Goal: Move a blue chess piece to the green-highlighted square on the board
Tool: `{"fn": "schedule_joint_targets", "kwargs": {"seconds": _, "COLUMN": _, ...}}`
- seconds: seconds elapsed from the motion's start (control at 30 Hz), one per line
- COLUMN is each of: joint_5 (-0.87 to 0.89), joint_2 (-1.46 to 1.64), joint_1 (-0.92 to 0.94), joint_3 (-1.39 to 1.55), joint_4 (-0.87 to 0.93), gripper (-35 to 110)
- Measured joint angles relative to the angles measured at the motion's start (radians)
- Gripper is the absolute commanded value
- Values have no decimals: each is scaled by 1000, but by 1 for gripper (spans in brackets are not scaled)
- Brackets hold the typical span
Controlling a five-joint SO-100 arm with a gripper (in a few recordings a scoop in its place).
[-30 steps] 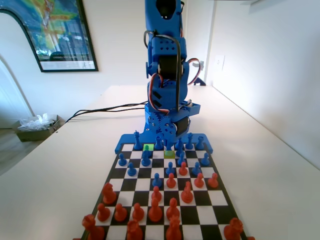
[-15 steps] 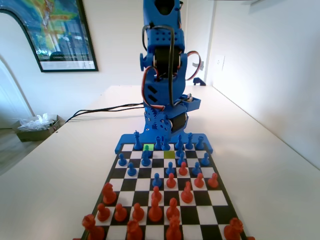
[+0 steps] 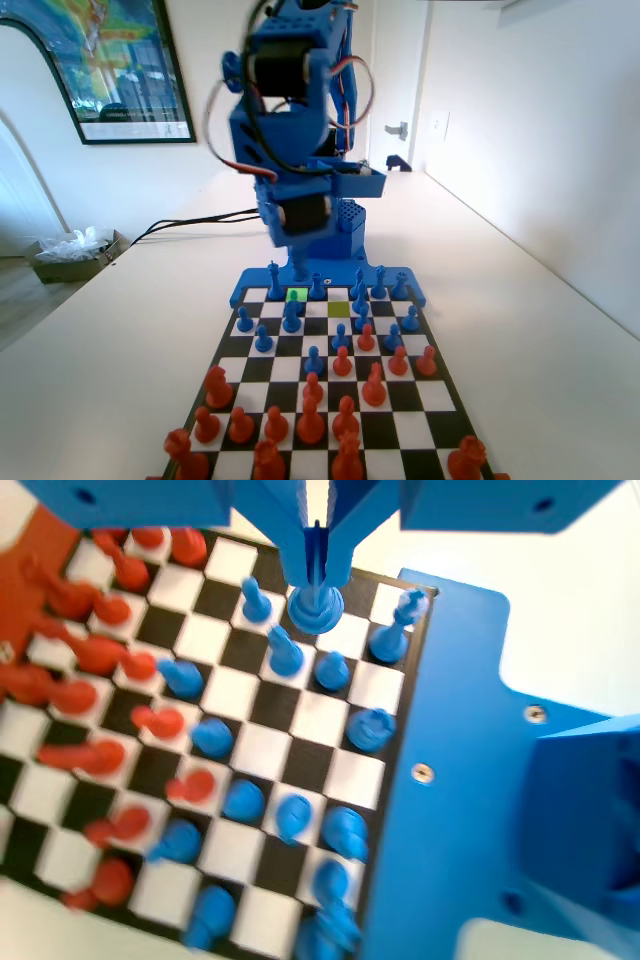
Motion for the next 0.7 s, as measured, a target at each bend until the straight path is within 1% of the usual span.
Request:
{"fn": "schedule_joint_targets", "kwargs": {"seconds": 0.13, "joint_5": 75, "joint_2": 9, "joint_1": 58, "joint_3": -2, "joint_4": -52, "gripper": 1}}
{"fn": "schedule_joint_targets", "kwargs": {"seconds": 0.33, "joint_5": 184, "joint_2": 61, "joint_1": 106, "joint_3": 6, "joint_4": -66, "gripper": 1}}
{"fn": "schedule_joint_targets", "kwargs": {"seconds": 0.6, "joint_5": 330, "joint_2": 71, "joint_1": 104, "joint_3": 21, "joint_4": -58, "gripper": 1}}
{"fn": "schedule_joint_targets", "kwargs": {"seconds": 0.7, "joint_5": 382, "joint_2": 83, "joint_1": 95, "joint_3": 21, "joint_4": -23, "gripper": 1}}
